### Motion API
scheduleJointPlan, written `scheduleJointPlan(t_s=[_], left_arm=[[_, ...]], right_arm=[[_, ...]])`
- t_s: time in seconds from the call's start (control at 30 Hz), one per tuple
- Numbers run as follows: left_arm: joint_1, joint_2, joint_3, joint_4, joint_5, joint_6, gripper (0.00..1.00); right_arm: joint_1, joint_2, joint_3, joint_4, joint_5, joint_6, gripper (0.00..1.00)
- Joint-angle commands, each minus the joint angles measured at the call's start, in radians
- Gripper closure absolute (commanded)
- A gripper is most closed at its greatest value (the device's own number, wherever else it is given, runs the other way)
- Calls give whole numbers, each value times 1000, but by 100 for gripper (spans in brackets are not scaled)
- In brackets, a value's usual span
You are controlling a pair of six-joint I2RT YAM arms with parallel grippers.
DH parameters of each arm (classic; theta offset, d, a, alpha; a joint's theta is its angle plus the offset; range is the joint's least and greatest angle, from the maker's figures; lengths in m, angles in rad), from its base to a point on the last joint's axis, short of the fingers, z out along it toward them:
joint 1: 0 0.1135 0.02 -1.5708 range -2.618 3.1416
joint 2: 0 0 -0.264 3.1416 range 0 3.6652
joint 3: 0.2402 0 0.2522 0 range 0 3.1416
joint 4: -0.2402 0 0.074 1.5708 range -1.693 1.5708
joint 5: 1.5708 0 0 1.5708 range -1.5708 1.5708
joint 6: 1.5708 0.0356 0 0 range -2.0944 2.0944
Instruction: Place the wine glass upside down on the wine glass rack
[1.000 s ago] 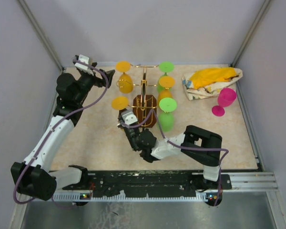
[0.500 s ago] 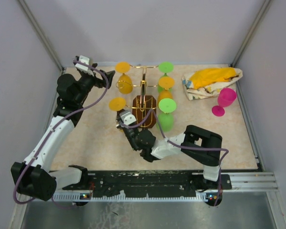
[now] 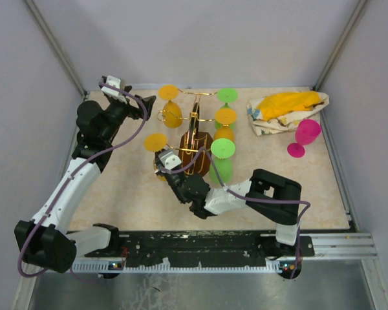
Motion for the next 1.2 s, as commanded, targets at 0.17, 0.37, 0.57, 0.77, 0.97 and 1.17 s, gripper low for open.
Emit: scheduleJointPlan(t_s=[0.17, 0.37, 0.57, 0.77, 0.97, 1.17], left_arm=[[7, -20, -4, 37, 14, -13, 1], [7, -19, -3, 36, 15, -13, 1], [7, -17, -4, 37, 15, -10, 1], [7, -17, -7, 37, 12, -11, 1], [7, -21, -9, 37, 9, -9, 1], [7, -26, -13, 37, 9, -13, 1]], right_arm=[[15, -8, 42, 49, 2, -12, 76], [15, -10, 48, 43, -19, -11, 73], [15, -8, 50, 42, -46, -11, 72], [15, -6, 53, 37, -83, -5, 72], [15, -15, 46, 25, -132, 6, 72], [21, -32, 21, 36, -120, -4, 72]])
